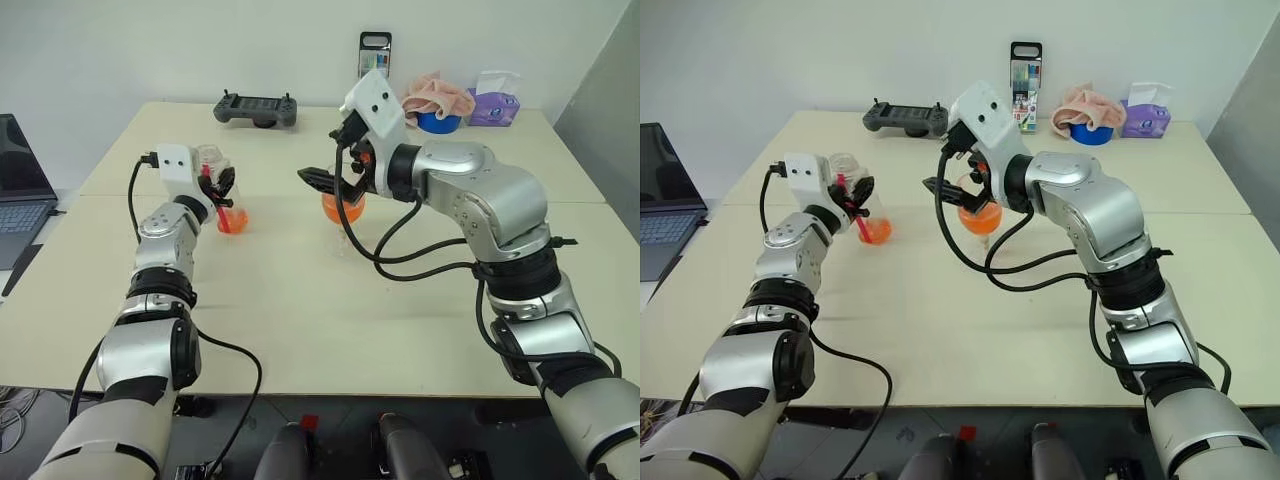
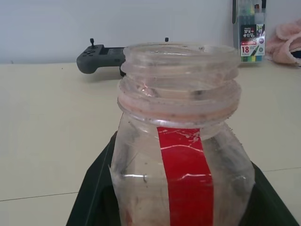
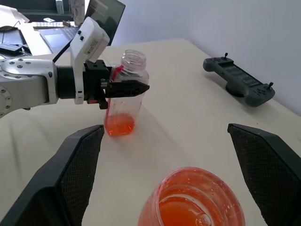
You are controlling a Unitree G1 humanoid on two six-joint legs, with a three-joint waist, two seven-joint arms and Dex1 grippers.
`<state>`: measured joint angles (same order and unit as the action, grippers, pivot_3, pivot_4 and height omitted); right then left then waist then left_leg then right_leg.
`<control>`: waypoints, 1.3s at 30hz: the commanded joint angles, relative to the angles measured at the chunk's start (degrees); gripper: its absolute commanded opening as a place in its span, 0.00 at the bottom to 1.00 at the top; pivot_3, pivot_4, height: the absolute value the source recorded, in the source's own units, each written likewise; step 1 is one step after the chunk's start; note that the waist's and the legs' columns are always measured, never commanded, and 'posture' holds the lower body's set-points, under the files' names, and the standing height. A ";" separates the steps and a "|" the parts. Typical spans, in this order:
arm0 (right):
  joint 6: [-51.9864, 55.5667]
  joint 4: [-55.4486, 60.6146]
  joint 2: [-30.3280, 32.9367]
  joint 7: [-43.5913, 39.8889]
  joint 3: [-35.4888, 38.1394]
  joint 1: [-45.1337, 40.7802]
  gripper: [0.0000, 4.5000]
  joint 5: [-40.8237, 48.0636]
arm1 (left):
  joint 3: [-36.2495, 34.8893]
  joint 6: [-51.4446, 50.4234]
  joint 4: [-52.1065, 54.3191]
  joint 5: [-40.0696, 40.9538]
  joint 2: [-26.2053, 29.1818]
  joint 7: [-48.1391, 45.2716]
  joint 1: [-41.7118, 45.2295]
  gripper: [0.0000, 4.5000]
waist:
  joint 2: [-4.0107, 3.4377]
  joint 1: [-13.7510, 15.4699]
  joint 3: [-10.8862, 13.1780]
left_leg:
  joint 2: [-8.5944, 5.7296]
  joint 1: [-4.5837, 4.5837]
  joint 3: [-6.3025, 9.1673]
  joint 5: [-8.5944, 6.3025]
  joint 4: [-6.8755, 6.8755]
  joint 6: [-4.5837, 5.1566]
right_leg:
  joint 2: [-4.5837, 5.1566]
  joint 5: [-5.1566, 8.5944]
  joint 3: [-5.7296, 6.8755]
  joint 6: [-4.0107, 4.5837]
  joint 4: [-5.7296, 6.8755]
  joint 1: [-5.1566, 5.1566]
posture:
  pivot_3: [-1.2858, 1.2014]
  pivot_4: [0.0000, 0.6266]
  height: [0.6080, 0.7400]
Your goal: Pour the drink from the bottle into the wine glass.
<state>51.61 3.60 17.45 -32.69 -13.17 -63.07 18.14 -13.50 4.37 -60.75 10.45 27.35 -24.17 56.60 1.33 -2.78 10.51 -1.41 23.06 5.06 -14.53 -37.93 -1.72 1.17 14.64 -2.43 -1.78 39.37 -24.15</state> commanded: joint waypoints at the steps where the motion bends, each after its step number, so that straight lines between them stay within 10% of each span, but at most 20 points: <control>1: -0.40 3.17 0.19 -1.21 0.44 -0.10 1.00 0.35 | -0.32 0.48 1.42 -0.40 -0.09 1.83 -0.77 0.39 | 0.00 0.00 0.00 | 0.00 0.00 0.01 0.00 0.00 0.00 | 0.00 0.00 0.00 0.00 0.00 0.00 | 0.52 0.24 1.00; 9: -1.40 2.53 0.07 -2.29 0.65 -0.39 1.00 -0.42 | 0.32 -0.50 4.82 -1.36 -0.45 4.24 -3.54 0.97 | 0.00 -0.01 -0.01 | 0.02 -0.01 0.00 0.00 0.02 0.00 | 0.00 0.00 -0.02 0.00 0.01 -0.02 | 0.52 0.24 1.00; 25: -6.24 3.95 4.89 -6.39 2.58 -0.99 1.00 -1.31 | -1.35 -12.23 37.77 5.09 -0.82 1.89 -17.07 0.97 | 0.00 0.08 0.00 | 0.02 0.02 0.05 -0.01 0.03 -0.02 | 0.05 0.00 -0.01 0.01 -0.08 0.01 | 0.52 0.24 1.00; 39: -3.22 17.31 19.41 -18.02 15.70 11.08 1.00 13.05 | -1.01 -33.77 62.62 16.91 17.86 -17.02 -17.98 0.97 | -0.01 0.25 0.01 | 0.04 -0.04 0.01 -0.02 0.08 -0.02 | 0.01 0.00 0.00 0.00 -0.31 0.17 | 0.52 0.24 1.00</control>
<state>47.32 18.13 35.83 -50.13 -0.69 -52.07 28.59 -14.29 -28.70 -0.47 25.40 43.60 -38.63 36.41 1.33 -2.53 10.52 -1.36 23.03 5.09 -14.55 -37.86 -1.73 1.17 14.64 -2.38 -1.78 39.05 -23.96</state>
